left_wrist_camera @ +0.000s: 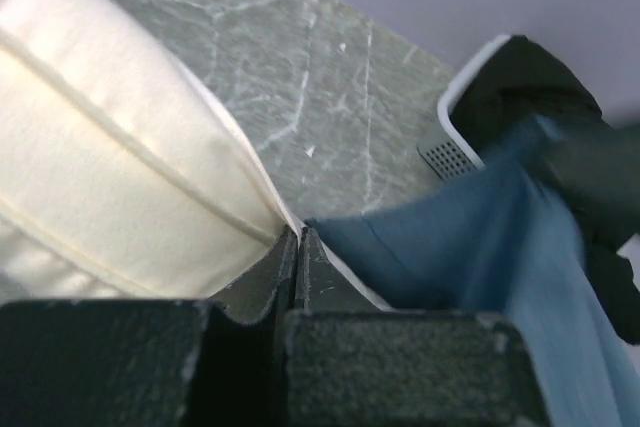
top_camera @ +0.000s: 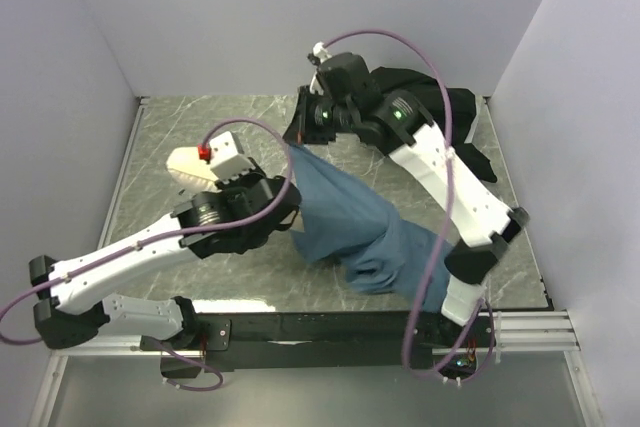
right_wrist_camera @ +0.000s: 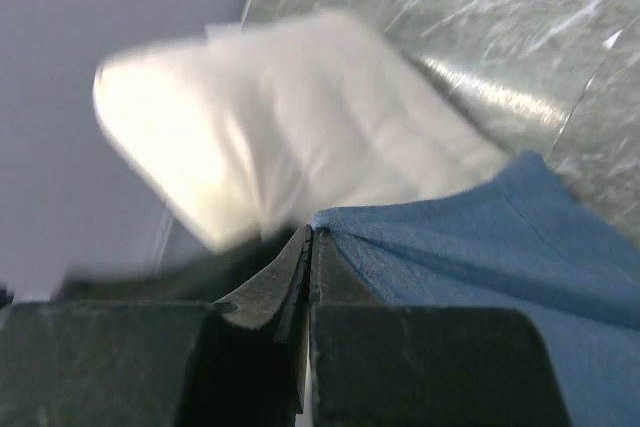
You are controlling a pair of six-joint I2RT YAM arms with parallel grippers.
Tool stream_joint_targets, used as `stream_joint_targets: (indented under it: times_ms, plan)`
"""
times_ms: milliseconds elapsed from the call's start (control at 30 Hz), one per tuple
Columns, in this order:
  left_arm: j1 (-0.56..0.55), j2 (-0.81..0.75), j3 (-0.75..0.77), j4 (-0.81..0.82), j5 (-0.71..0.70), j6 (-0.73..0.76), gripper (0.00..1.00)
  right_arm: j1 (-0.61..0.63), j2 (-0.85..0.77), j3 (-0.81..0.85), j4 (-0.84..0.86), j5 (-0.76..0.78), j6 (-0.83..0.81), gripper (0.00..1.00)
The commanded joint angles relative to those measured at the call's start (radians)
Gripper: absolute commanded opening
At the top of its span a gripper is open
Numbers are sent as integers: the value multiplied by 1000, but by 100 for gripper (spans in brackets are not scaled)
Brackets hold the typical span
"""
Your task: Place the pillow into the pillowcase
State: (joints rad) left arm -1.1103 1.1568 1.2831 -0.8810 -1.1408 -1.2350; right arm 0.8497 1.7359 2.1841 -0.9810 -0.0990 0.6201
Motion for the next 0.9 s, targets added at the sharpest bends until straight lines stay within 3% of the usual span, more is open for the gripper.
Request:
stream_joint_targets:
  times_ms: [0,33,67,100,200,233,333,400,633,833,867]
  plan:
    - [-15,73,123,-132,32,-186,1,-44,160,142,111,-119,18,0]
    - [33,78,131,-151,70,-207,1,-40,175,154,96,-132,20,0]
    - [94,72,115,-121,119,-134,1,-35,182,152,102,-136,21,0]
    - [207,23,79,1,241,-89,1,-18,166,120,116,-128,21,0]
    - [373,-124,-141,363,478,93,1,-27,137,89,163,-127,30,0]
    - [406,-141,-198,394,533,106,1,-32,142,106,148,-125,29,0]
    - [435,-109,-168,402,655,127,1,-47,185,199,111,-139,24,0]
    - [379,-80,-145,410,685,117,1,-54,214,245,110,-162,38,0]
    - [161,-88,5,358,544,138,1,-44,225,272,145,-202,64,0]
    - [-143,-39,157,254,317,122,1,-44,218,270,154,-202,66,0]
    - [-185,2,183,190,211,114,1,-43,220,269,159,-203,72,0]
